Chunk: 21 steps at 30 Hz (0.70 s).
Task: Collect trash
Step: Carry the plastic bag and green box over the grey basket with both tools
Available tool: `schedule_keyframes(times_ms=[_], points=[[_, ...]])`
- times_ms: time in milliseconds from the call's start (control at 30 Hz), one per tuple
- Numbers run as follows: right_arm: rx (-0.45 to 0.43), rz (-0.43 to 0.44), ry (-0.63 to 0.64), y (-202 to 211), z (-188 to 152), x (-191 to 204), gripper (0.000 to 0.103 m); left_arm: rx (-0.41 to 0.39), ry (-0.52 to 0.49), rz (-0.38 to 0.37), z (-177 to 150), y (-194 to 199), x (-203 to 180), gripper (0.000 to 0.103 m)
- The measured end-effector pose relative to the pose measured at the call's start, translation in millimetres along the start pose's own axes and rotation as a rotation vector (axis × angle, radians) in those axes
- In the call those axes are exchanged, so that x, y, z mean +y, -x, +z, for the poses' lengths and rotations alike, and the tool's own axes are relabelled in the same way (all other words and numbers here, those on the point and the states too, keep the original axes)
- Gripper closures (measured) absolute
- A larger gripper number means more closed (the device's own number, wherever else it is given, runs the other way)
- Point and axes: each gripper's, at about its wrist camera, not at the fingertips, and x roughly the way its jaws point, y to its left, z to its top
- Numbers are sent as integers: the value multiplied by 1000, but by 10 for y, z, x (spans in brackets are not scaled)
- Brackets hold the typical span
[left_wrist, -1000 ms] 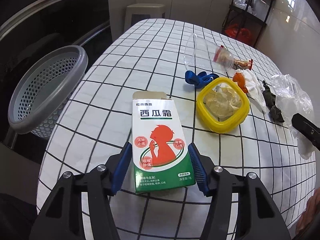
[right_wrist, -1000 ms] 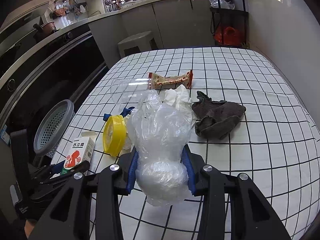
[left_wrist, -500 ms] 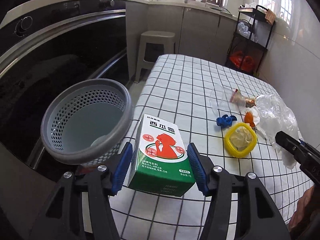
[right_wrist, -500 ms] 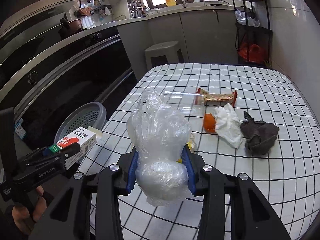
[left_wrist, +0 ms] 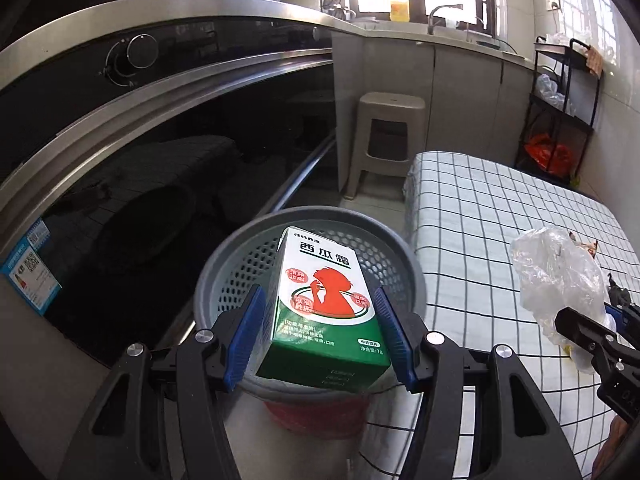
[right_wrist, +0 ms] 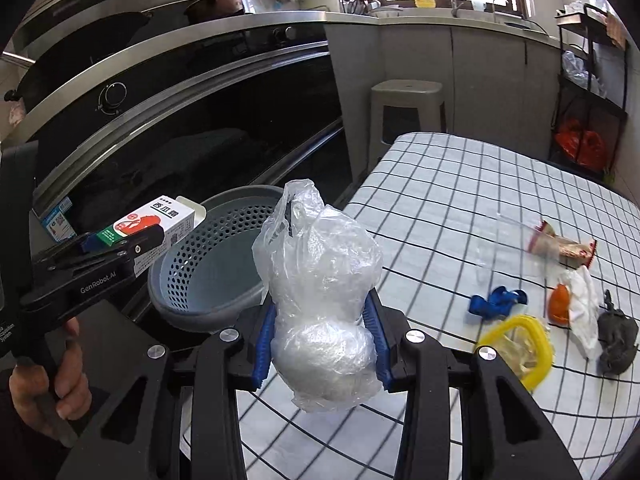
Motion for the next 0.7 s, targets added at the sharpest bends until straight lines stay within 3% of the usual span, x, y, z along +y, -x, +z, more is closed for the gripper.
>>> schedule_keyframes(times_ms=[233,700], points=[[36,46,19,-518,249,332,64,-9,14,45,142,-256,357,48],[116,59,40,-1252,499,582,64,106,51,47,124,-796,608,48]])
